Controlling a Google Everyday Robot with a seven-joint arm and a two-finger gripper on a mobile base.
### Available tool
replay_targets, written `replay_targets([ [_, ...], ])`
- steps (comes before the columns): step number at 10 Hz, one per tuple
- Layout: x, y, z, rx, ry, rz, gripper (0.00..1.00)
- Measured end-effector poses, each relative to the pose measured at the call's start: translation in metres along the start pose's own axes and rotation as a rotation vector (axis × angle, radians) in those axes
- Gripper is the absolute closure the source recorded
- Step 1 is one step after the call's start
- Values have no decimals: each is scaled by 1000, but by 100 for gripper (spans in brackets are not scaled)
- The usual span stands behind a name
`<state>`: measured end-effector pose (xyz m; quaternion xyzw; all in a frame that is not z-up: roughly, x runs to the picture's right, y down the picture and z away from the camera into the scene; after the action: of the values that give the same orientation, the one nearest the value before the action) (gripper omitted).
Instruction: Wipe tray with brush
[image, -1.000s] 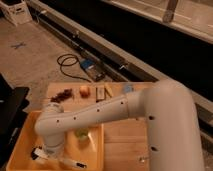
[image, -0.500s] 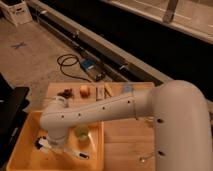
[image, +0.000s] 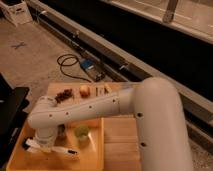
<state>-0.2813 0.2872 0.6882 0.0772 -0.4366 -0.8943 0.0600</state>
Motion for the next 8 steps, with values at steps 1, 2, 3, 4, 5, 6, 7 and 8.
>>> replay_targets([
  [1, 1, -5, 5, 10, -10, -9, 100],
  [2, 0, -11, 7, 16, -19, 0, 100],
  [3, -9, -19, 5, 15, -28, 21, 100],
  [4, -17, -24, 2, 8, -29, 36, 100],
  [5, -34, -29, -5, -4, -30, 64, 100],
  [6, -49, -29, -12, -19, -28, 84, 100],
  [7, -62, -25, -18, -34, -22, 96, 100],
  [8, -67, -21, -21, -45, -17, 93, 100],
])
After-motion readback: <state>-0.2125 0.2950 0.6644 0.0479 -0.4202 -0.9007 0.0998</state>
